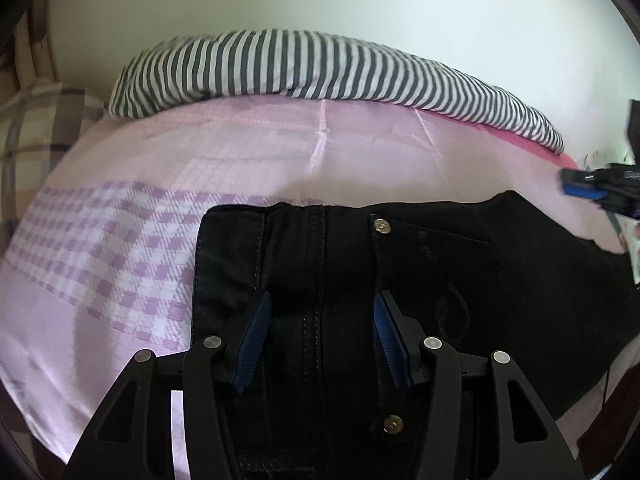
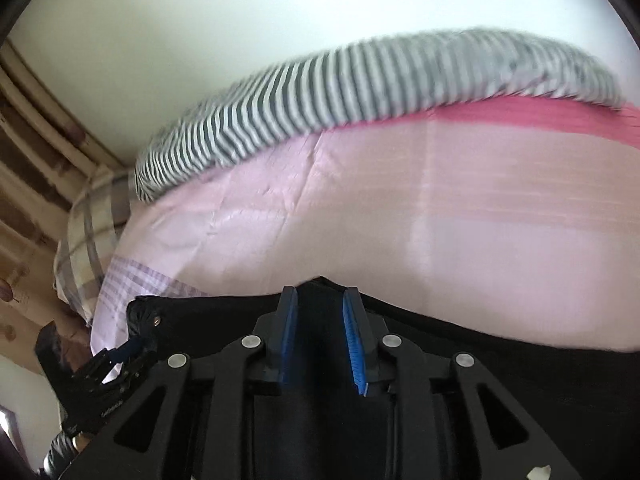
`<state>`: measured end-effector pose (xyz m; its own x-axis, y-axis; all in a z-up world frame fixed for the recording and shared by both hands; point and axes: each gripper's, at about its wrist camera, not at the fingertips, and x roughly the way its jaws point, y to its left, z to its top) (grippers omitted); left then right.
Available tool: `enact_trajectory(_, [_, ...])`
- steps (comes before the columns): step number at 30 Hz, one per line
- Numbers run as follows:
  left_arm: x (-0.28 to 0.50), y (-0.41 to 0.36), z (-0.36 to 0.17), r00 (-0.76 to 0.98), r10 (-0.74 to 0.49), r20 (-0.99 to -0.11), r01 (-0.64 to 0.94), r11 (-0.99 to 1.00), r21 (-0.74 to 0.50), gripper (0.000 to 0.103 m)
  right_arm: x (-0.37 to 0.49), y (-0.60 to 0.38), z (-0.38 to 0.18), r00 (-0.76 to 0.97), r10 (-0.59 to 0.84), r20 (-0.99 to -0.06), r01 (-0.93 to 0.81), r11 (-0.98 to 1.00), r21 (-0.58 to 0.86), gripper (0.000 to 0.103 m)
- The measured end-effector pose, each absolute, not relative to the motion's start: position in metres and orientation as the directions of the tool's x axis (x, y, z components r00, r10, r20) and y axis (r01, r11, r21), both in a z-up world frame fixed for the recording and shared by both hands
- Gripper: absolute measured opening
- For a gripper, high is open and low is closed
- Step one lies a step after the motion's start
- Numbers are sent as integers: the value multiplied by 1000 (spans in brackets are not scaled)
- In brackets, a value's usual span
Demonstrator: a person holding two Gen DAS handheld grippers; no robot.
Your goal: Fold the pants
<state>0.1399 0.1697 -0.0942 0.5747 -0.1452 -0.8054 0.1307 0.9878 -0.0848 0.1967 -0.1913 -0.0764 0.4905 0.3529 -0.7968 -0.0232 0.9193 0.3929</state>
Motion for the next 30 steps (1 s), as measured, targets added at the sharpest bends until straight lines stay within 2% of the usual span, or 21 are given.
enact_trajectory(4, [124, 155, -82, 601, -148, -785, 175, 983, -52, 56, 151, -242, -58, 547, 288, -786, 60, 923, 381, 29])
enact_trajectory(8, [108, 129, -70, 615, -187, -766, 246, 968, -39, 57, 90, -308, -49, 579, 164, -799, 218, 913, 346, 29])
enact_trajectory(18, [84, 40, -64, 531, -346, -774, 422, 900, -114, 59, -69, -443, -66, 593, -31, -804, 577, 713, 398, 30])
enact_trajectory(30, [64, -60, -64, 433, -436, -789, 585, 802, -122, 59, -141, -507, -110, 621, -68, -781, 685, 530, 499, 30])
